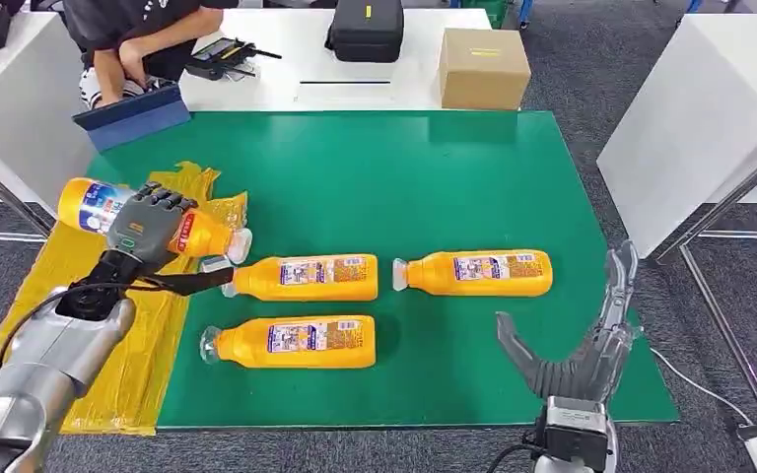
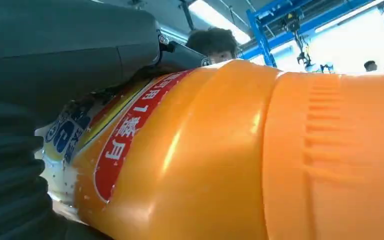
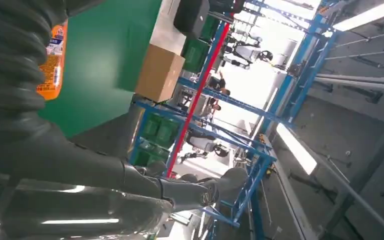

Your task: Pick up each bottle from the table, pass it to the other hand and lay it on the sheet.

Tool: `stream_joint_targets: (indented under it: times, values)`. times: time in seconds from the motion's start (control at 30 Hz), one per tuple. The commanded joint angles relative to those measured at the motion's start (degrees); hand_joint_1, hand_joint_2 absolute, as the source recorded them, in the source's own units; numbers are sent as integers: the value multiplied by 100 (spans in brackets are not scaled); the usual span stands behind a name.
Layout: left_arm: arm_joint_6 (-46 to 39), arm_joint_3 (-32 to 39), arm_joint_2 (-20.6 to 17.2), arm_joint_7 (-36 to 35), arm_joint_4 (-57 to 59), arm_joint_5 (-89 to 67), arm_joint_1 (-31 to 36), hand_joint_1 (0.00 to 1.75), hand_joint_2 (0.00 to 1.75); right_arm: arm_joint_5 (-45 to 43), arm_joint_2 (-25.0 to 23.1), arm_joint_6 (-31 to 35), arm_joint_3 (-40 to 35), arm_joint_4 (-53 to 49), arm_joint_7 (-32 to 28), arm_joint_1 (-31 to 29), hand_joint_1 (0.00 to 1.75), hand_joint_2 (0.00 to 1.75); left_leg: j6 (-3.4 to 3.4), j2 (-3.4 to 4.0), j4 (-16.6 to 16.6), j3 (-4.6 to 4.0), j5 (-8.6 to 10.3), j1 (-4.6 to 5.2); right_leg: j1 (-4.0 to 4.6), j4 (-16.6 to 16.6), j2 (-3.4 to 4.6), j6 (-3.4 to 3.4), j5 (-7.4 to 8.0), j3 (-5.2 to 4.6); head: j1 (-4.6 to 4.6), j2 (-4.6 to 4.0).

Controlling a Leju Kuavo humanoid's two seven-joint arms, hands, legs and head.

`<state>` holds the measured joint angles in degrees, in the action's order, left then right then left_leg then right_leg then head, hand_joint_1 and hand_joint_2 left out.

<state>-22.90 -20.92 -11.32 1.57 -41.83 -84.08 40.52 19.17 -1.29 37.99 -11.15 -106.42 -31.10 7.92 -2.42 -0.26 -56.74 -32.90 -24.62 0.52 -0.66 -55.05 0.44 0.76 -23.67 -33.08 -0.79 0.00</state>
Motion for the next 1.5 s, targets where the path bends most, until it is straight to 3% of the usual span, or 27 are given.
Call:
stream_joint_targets:
  times: [0.03, 0.9, 1.5]
  values:
    - [109, -2, 221, -23, 701, 54, 500, 175, 175, -12, -122, -38, 215, 214, 44, -194, 0, 175, 16, -6, -4, 8, -5, -7, 6, 1, -11, -6, -6, 13, 0, 0]
    - [533, 191, 237, -121, 1362, 524, 706, 175, 175, 17, -124, -60, 168, 256, 54, -65, 0, 175, 12, -3, 0, 6, -3, -6, 5, 3, -6, -4, -3, 11, 0, 0]
    - [790, 195, 289, -134, 1580, 639, 900, 175, 175, -66, -92, -103, 193, 411, 64, -288, 0, 175, 12, -2, -2, 3, -3, -6, 6, 2, -6, -4, -3, 10, 0, 0]
